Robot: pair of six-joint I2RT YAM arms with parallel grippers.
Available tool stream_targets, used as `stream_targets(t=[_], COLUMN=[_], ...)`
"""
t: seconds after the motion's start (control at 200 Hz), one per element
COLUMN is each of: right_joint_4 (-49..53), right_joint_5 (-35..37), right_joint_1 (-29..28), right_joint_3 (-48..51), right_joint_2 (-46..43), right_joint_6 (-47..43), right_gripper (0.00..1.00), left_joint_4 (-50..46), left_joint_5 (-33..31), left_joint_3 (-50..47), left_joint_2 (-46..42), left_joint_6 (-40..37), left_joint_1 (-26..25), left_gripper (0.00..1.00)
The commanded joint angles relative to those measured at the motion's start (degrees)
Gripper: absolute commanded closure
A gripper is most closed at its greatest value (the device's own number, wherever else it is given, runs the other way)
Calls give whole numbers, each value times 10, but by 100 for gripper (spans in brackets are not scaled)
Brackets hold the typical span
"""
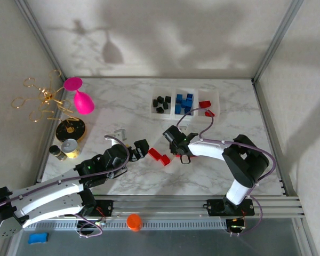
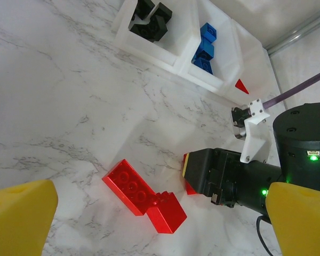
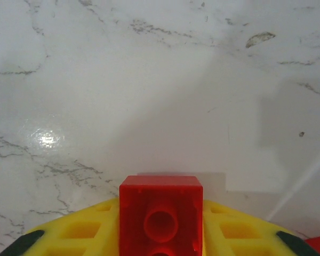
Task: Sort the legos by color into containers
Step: Pick up the lego from the center of the table, then place the lego in the container.
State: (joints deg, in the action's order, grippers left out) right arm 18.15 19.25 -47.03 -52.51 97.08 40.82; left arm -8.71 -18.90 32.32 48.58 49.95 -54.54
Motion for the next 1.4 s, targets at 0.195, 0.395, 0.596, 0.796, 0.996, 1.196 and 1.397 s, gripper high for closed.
stream_targets(t=[0.195, 0.395, 0.596, 0.796, 0.996, 1.196, 1.397], right_joint_4=[14, 27, 4, -28, -49, -53, -55], right_joint_5=[-12, -4, -7, 0, -17, -24, -20], right_joint_1=[68, 168, 260, 305, 343, 353, 353], right_joint_3=[-24, -64, -120, -213, -276, -320, -328], right_joint_2=[-78, -109, -83, 6, 98, 160, 152], right_joint_6=[-42, -81, -107, -146, -157, -181, -188], right_gripper=[70, 69, 69, 69, 68, 64, 52], left_joint_4=[44, 62, 92, 129, 137, 139, 135], left_joint_5=[1, 8, 9, 17, 16, 23, 30], left_joint_3=[19, 54, 72, 82, 98, 104, 107], left_joint_2=[22, 66, 110, 150, 177, 186, 183], left_joint_6=[-13, -26, -39, -36, -40, -41, -41], left_joint_1=[6, 6, 7, 13, 17, 22, 26], left_gripper=[0, 0, 1, 0, 0, 0, 1])
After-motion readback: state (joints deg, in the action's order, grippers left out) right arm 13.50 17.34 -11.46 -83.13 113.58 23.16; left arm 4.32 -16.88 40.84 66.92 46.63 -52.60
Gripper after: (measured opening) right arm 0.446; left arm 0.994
